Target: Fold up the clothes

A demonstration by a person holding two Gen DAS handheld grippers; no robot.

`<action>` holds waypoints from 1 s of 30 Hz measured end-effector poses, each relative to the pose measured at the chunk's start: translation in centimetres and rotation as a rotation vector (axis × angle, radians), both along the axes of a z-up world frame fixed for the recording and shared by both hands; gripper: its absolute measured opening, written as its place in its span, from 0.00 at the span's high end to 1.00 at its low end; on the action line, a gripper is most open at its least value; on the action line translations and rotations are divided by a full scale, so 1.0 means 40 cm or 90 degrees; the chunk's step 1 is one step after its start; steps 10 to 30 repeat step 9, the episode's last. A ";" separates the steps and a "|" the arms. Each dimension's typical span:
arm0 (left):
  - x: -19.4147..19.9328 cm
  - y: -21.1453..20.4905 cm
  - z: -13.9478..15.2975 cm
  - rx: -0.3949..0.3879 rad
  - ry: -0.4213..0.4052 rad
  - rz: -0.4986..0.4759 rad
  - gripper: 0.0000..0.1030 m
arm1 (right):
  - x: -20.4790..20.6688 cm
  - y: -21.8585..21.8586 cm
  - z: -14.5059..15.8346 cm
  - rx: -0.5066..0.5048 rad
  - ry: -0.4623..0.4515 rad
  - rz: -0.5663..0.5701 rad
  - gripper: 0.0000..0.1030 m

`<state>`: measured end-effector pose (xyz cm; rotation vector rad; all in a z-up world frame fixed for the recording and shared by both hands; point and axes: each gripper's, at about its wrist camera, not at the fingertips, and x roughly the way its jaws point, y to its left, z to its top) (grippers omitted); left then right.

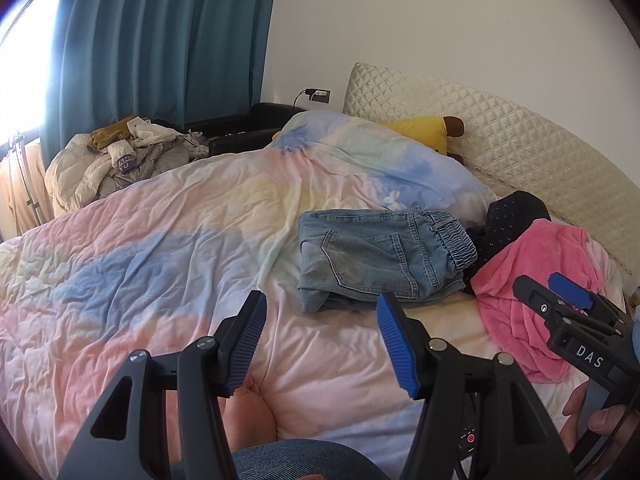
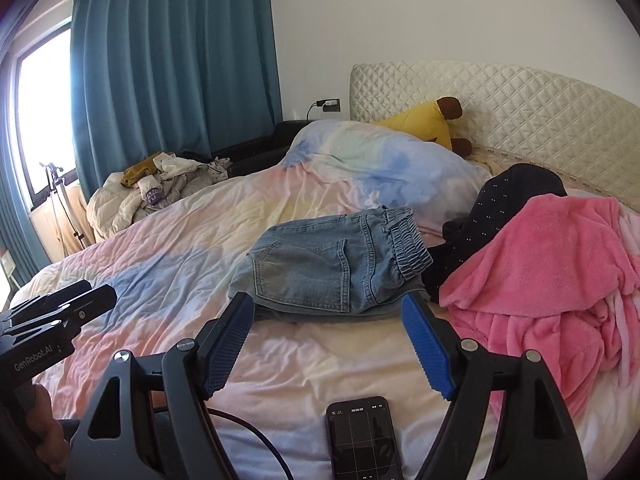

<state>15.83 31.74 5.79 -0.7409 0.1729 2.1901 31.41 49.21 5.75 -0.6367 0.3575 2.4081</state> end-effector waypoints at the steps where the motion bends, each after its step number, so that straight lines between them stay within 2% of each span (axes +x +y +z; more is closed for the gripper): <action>1: -0.001 0.000 0.000 0.000 -0.001 0.000 0.42 | 0.000 0.001 -0.002 -0.001 -0.001 -0.001 0.25; 30: -0.003 0.001 -0.002 0.003 -0.002 0.001 0.42 | -0.007 -0.001 0.002 0.010 -0.003 0.001 0.25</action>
